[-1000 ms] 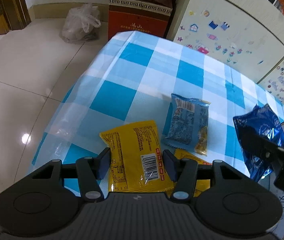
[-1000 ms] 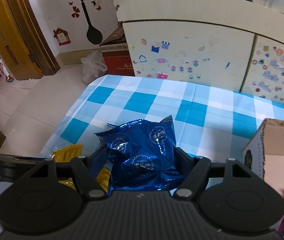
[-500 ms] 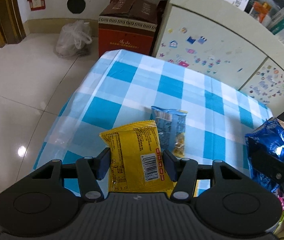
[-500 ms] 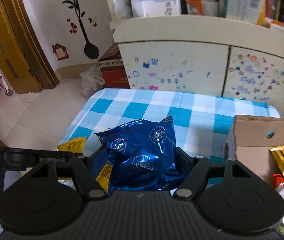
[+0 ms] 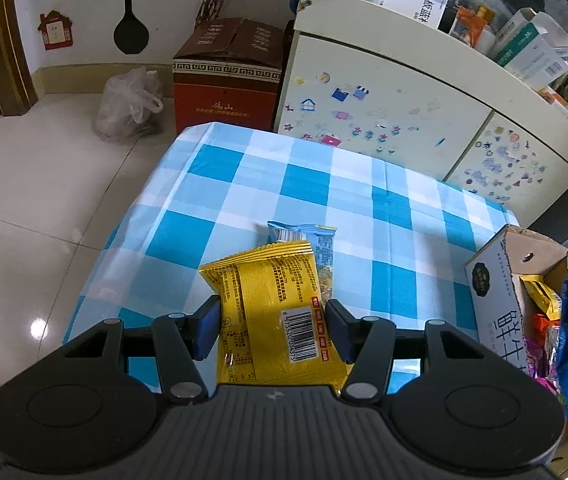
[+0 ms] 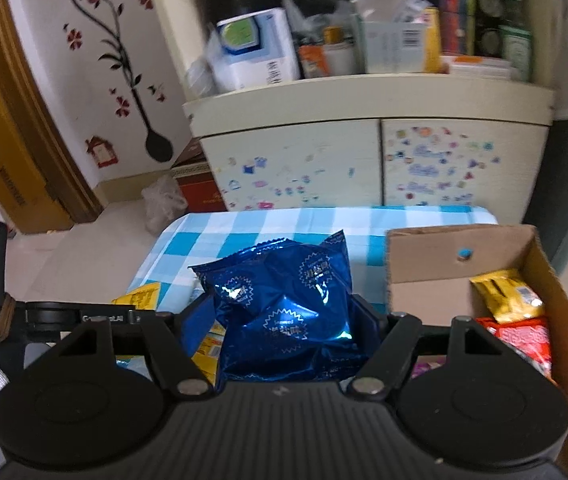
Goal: Organize snacks
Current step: 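Lift the yellow bag and dark blue bag and carry them toward the box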
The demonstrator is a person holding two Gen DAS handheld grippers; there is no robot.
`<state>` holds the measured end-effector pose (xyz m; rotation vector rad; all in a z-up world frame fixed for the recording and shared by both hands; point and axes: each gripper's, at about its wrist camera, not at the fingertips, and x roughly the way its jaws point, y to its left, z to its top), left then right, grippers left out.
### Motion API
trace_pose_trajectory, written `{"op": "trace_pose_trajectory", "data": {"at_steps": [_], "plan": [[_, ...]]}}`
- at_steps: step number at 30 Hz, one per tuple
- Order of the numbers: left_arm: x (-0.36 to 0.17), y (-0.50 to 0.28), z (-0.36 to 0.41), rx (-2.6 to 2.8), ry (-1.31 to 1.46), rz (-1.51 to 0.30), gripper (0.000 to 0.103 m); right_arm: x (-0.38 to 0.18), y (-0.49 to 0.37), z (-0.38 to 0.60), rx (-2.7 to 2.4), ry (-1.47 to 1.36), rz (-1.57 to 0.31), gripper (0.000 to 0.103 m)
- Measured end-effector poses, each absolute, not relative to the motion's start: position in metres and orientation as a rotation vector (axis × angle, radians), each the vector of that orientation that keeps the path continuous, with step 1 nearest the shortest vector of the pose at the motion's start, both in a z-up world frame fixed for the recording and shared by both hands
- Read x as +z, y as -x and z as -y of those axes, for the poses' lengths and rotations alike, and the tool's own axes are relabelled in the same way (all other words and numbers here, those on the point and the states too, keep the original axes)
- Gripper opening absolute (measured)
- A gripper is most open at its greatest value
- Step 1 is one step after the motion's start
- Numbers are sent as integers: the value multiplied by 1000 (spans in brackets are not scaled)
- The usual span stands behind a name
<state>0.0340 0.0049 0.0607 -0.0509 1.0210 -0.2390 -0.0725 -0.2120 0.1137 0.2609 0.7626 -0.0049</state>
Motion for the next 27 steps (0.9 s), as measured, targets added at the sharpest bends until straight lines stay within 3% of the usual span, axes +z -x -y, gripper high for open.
{"op": "trace_pose_trajectory", "data": {"at_steps": [27], "plan": [[75, -12, 43, -391, 33, -962, 61, 136, 135, 325, -357, -551, -630, 73]]}}
